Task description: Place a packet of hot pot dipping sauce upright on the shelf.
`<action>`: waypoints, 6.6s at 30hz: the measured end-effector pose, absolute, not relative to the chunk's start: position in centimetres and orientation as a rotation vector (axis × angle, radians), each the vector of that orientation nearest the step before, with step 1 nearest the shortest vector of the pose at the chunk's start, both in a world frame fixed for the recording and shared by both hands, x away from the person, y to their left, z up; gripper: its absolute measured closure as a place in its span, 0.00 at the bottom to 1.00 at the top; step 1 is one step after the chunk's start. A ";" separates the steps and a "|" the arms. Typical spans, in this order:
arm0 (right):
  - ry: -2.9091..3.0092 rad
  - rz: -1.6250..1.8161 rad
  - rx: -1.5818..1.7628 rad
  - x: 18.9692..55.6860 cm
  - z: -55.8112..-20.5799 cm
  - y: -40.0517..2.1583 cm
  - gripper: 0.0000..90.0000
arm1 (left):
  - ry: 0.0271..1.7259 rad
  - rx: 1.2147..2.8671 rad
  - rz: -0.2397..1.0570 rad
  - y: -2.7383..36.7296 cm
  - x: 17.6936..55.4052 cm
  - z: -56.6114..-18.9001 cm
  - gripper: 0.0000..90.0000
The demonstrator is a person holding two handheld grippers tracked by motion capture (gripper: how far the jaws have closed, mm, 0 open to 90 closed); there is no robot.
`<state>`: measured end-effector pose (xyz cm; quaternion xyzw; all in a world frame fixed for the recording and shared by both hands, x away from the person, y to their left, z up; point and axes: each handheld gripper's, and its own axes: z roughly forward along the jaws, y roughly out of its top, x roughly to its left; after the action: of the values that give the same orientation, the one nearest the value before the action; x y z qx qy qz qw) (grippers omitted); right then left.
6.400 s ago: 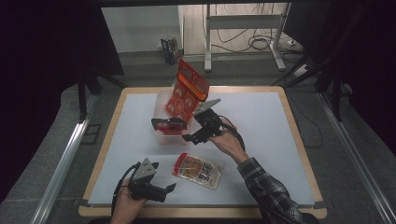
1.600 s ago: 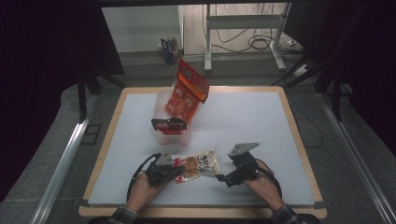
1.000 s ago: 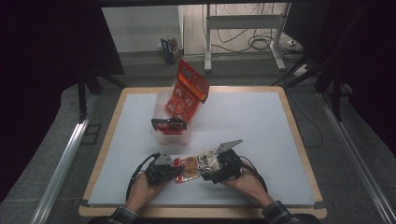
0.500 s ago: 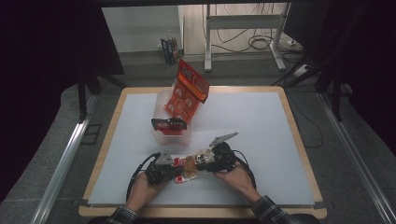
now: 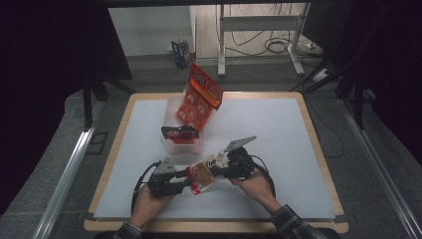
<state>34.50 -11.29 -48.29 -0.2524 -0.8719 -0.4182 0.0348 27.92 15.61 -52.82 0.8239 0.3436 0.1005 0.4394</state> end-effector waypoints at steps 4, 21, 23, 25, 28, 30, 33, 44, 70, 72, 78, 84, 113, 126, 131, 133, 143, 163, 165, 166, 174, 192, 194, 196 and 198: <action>-2.695 -1.308 -0.784 34.7 -47.3 -12.0 0.91 | 0.852 2.035 0.264 15.7 27.6 -52.6 0.50; -2.756 -1.384 -0.823 35.7 -43.4 -14.4 0.97 | 0.813 2.030 0.336 15.8 26.4 -52.0 0.13; -2.764 -1.390 -0.827 35.9 -43.0 -14.6 0.97 | 0.809 2.026 0.334 15.8 26.2 -51.9 0.10; -2.770 -1.397 -0.830 36.1 -42.6 -14.7 0.97 | 0.798 2.017 0.327 15.9 26.0 -51.7 0.10; -2.771 -1.407 -0.842 36.5 -42.1 -14.9 0.97 | 0.794 2.011 0.318 16.0 25.7 -51.6 0.08; -2.776 -1.412 -0.843 36.9 -41.7 -15.0 0.97 | 0.798 2.011 0.319 16.1 25.4 -51.6 0.07; -2.791 -1.412 -0.842 37.3 -41.3 -15.1 0.98 | 0.800 2.022 0.334 16.1 25.0 -51.6 0.06; -2.867 -1.380 -0.785 39.3 -39.6 -14.0 0.98 | 0.812 2.027 0.357 16.7 24.0 -51.7 0.04; -3.050 -1.126 -0.602 43.5 -39.1 -9.5 0.98 | 0.814 2.052 0.369 16.6 24.0 -51.9 0.03; -3.060 -1.117 -0.592 43.7 -38.9 -9.1 0.98 | 0.814 2.054 0.370 16.6 24.0 -51.9 0.03; -3.072 -1.115 -0.554 43.9 -38.7 -8.1 0.98 | 0.814 2.054 0.368 16.6 24.0 -51.9 0.03; -3.082 -1.125 -0.514 44.0 -38.5 -7.0 0.98 | 0.814 2.060 0.367 16.5 24.0 -51.9 0.03; -3.003 -1.212 -0.460 45.3 -38.8 -2.1 0.98 | 0.809 2.069 0.365 16.5 24.0 -52.0 0.03; -3.013 -1.147 -0.434 45.7 -41.3 0.3 0.97 | 0.813 2.063 0.363 16.6 24.0 -51.9 0.03; -3.005 -1.138 -0.444 45.9 -41.8 0.3 0.96 | 0.810 2.069 0.363 16.5 24.0 -52.0 0.03; -3.003 -1.134 -0.442 45.9 -42.0 0.4 0.95 | 0.809 2.071 0.364 16.5 24.0 -52.0 0.03; -2.980 -1.133 -0.447 46.1 -42.5 0.8 0.92 | 0.807 2.077 0.365 16.5 23.9 -52.0 0.03; -3.001 -1.159 -0.520 46.5 -42.6 0.1 0.55 | 0.807 2.090 0.362 16.3 24.0 -52.1 0.03; -3.003 -1.169 -0.525 46.5 -42.4 0.0 0.50 | 0.807 2.092 0.363 16.3 24.0 -52.1 0.03; -3.001 -1.173 -0.530 46.5 -42.4 0.0 0.48 | 0.808 2.091 0.364 16.3 24.0 -52.1 0.03; -2.990 -1.211 -0.559 46.7 -41.7 -0.7 0.36 | 0.806 2.095 0.364 16.2 24.0 -52.2 0.03; -2.987 -1.285 -0.616 46.5 -40.5 -2.5 0.18 | 0.806 2.103 0.367 16.3 24.0 -52.2 0.03; -2.983 -1.292 -0.619 46.5 -40.4 -2.7 0.17 | 0.806 2.103 0.366 16.3 24.0 -52.2 0.03; -2.978 -1.302 -0.624 46.6 -40.3 -3.1 0.16 | 0.806 2.103 0.366 16.3 24.1 -52.2 0.03; -2.968 -1.315 -0.635 46.6 -40.1 -3.4 0.16 | 0.807 2.102 0.366 16.3 24.1 -52.2 0.03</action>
<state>46.62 -3.40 -40.10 -0.1912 -0.8943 -0.3960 -0.0831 24.06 16.29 -52.22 0.8376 0.3213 0.1460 0.4170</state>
